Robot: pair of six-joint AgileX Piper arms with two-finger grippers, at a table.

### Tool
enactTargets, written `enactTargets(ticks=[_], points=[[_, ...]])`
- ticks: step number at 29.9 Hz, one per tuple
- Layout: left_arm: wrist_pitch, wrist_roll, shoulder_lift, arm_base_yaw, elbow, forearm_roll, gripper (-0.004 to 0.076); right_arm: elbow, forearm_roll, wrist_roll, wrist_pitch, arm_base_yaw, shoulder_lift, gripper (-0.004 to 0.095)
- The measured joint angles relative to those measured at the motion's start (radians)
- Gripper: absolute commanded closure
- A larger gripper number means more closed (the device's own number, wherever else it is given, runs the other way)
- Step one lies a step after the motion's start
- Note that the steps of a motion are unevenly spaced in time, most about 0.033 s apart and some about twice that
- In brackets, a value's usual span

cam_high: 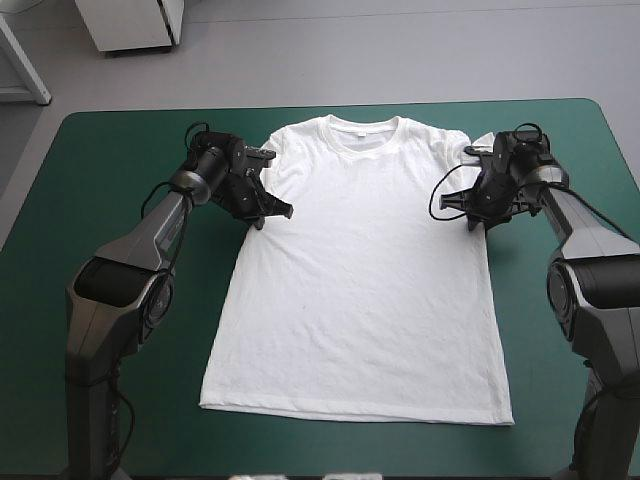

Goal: Fold the cloth

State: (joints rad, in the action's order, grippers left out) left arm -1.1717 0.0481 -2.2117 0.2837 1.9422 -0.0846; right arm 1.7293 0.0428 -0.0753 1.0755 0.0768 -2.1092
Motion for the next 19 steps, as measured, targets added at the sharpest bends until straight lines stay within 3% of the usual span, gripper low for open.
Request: enactTargets(ticks=[12,19], points=[[-0.003,0.003,0.018,0.0,-0.007,-0.013,0.0734,0.037,0.042,0.004,0.031,-0.001,0.016,0.0925],[-0.019,0.003,0.156,0.003,0.033,-0.027,0.0734,0.072,0.057,0.016,0.039,0.004,0.19,0.0925]])
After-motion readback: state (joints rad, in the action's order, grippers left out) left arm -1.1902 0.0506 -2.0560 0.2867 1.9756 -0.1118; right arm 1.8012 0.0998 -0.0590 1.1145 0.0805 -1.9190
